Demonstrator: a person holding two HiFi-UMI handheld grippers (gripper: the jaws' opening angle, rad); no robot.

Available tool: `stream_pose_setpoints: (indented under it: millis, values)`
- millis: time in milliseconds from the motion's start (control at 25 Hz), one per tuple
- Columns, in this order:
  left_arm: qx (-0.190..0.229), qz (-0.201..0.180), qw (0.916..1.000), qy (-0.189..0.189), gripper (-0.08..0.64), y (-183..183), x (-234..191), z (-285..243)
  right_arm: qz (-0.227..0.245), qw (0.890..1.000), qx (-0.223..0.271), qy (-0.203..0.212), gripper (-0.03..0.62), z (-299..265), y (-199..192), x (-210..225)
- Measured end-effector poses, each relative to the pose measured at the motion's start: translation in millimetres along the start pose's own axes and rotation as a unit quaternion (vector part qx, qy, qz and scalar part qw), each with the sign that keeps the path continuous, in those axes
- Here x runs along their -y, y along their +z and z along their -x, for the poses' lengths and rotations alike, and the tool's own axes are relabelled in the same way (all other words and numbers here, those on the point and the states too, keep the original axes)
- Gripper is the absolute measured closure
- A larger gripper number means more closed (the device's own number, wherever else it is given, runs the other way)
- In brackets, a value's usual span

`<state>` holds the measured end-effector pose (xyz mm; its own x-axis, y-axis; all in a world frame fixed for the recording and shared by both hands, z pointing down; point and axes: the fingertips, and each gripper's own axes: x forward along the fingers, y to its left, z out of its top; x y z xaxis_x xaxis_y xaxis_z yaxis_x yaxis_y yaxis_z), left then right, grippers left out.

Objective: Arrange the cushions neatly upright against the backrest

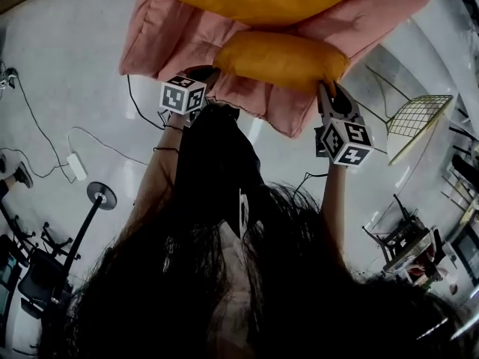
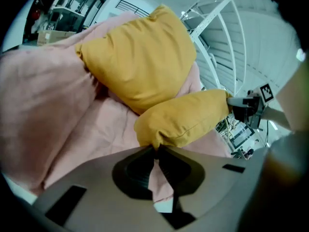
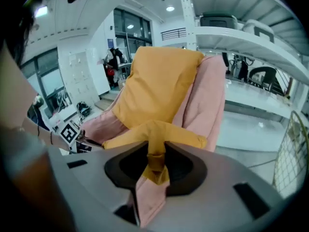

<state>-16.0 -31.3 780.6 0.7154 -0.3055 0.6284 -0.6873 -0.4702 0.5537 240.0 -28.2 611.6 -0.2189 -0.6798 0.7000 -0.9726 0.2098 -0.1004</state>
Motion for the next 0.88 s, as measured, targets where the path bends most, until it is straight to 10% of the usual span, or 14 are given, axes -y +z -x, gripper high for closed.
stream_pose_setpoints:
  millis: [440, 880]
  values:
    - [0.051, -0.031, 0.9973, 0.044, 0.517, 93.2, -29.3, 115.3, -0.226, 0.973, 0.029, 0.028, 0.503, -11.9, -2.2, -53.7]
    - [-0.034, -0.063, 0.9938, 0.085, 0.517, 148.8, -60.3, 99.9, -0.487, 0.873, -0.015, 0.041, 0.503, -71.3, -43.8, -58.9]
